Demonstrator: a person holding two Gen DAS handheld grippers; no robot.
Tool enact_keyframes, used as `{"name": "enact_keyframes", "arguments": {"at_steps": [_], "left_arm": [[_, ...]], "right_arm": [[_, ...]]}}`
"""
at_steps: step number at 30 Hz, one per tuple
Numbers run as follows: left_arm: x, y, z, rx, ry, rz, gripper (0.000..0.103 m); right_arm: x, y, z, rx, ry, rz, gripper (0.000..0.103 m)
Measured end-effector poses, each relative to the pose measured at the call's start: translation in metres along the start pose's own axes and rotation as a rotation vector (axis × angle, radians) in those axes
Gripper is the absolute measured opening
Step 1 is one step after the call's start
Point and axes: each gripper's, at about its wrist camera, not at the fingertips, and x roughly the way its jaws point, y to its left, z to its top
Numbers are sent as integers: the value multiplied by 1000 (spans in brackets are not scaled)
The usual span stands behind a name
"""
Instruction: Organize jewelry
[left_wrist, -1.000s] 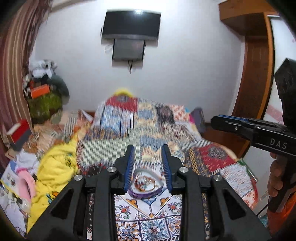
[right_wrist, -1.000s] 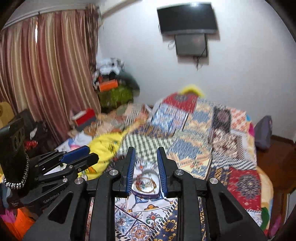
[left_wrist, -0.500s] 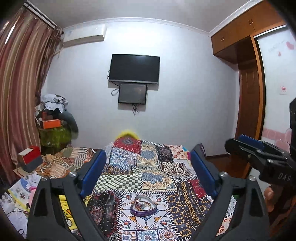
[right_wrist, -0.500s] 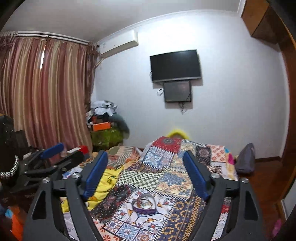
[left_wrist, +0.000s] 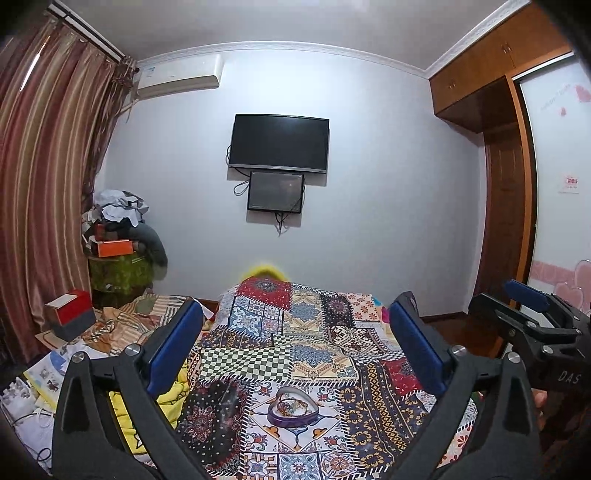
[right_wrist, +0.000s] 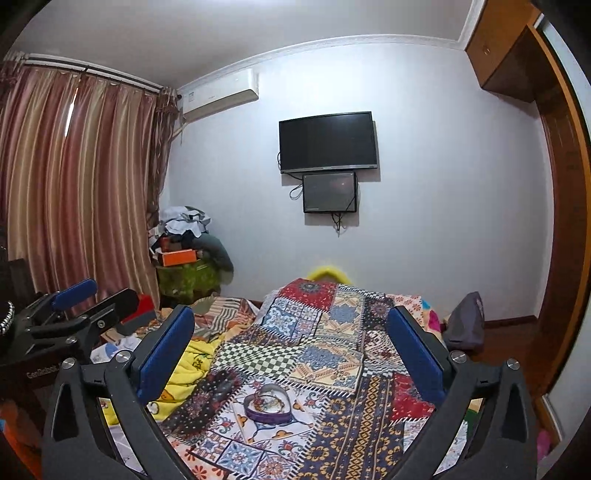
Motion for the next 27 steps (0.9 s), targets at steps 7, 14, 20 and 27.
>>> {"name": "enact_keyframes", "arguments": {"at_steps": [7, 14, 20, 27], "left_arm": [[-2, -3, -3, 18, 0, 21, 102], [1, -6, -5, 32, 4, 27, 102], [3, -8, -7, 37, 5, 23, 102], [6, -10, -8, 44, 15, 14, 102]], "right_arm": [[-7, -4, -5, 10, 13, 6, 103], [-6, -3, -4, 3, 21, 7, 103], [-4, -4, -3, 0, 28, 5, 103], [-4, -6, -3, 5, 43, 11, 103]]}}
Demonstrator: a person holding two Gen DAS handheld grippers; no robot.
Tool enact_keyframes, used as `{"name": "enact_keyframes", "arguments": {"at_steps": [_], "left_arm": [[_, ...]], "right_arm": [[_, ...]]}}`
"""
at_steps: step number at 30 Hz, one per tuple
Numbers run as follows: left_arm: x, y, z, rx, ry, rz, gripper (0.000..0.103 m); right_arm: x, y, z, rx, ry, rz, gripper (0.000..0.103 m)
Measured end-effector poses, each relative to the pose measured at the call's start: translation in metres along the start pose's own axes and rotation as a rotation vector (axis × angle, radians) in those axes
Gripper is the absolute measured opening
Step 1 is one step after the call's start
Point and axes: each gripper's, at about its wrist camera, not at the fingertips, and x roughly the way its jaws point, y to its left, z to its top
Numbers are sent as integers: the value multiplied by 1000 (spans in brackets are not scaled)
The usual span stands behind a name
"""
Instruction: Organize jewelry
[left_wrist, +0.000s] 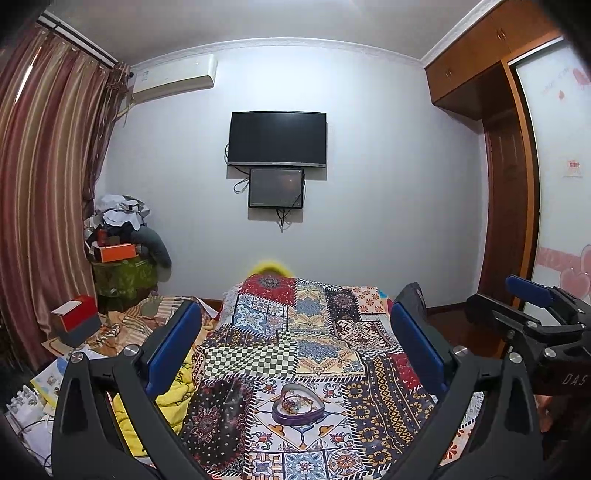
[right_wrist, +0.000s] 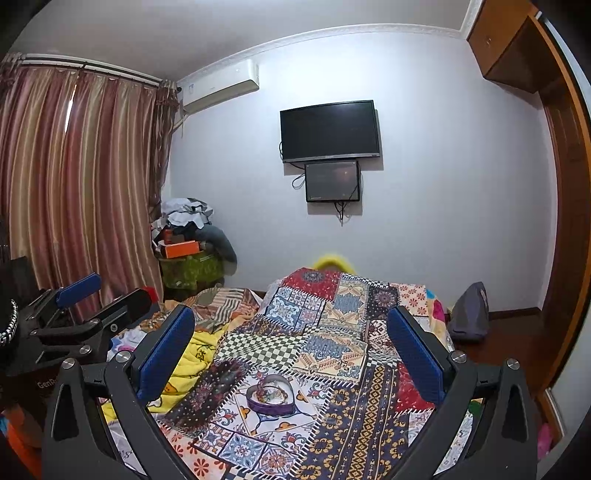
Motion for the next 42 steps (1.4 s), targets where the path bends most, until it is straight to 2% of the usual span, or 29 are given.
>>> {"name": "enact_keyframes", "arguments": {"at_steps": [42], "left_arm": [[17, 11, -7, -21, 49, -47, 102]], "right_arm": [[6, -4, -1, 16, 47, -7, 103]]}}
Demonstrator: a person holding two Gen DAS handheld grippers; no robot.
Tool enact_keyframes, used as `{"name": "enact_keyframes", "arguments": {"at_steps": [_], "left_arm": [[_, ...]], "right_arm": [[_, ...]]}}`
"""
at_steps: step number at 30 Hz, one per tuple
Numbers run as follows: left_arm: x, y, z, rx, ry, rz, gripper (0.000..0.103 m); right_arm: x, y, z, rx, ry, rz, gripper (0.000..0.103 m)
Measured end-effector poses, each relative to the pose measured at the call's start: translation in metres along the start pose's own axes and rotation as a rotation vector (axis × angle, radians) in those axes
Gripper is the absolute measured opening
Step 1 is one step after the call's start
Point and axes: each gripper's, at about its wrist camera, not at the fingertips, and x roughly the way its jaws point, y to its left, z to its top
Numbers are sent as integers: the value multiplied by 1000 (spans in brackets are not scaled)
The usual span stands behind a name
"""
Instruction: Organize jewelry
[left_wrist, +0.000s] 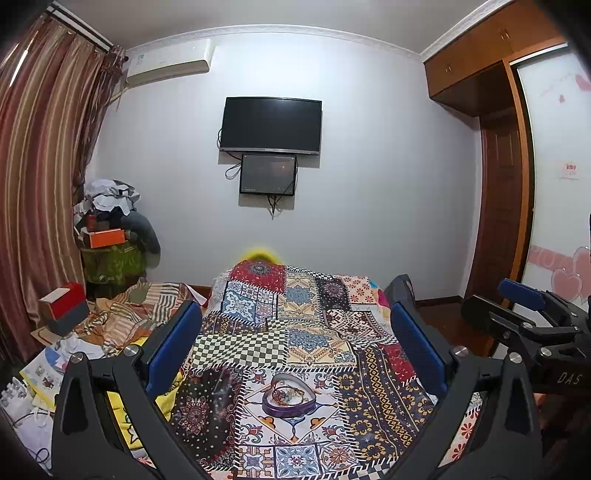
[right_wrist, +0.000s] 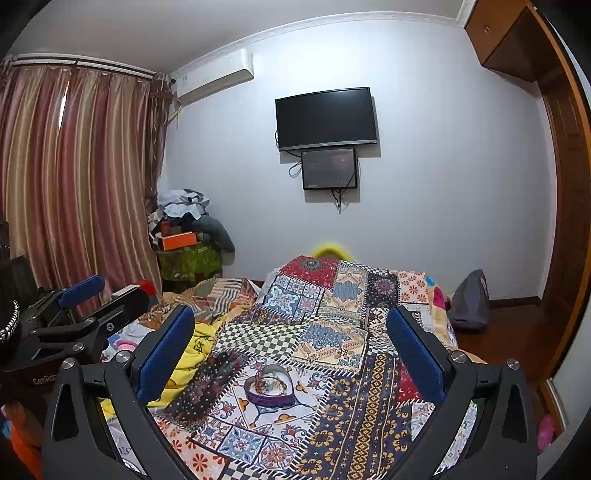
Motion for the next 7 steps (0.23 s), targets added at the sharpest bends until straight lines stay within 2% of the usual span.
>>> {"name": "enact_keyframes", "arguments": {"at_steps": [7], "left_arm": [[4, 3, -2, -2, 7, 5, 102]], "right_arm": [[3, 0, 0, 1, 7, -1, 103]]}}
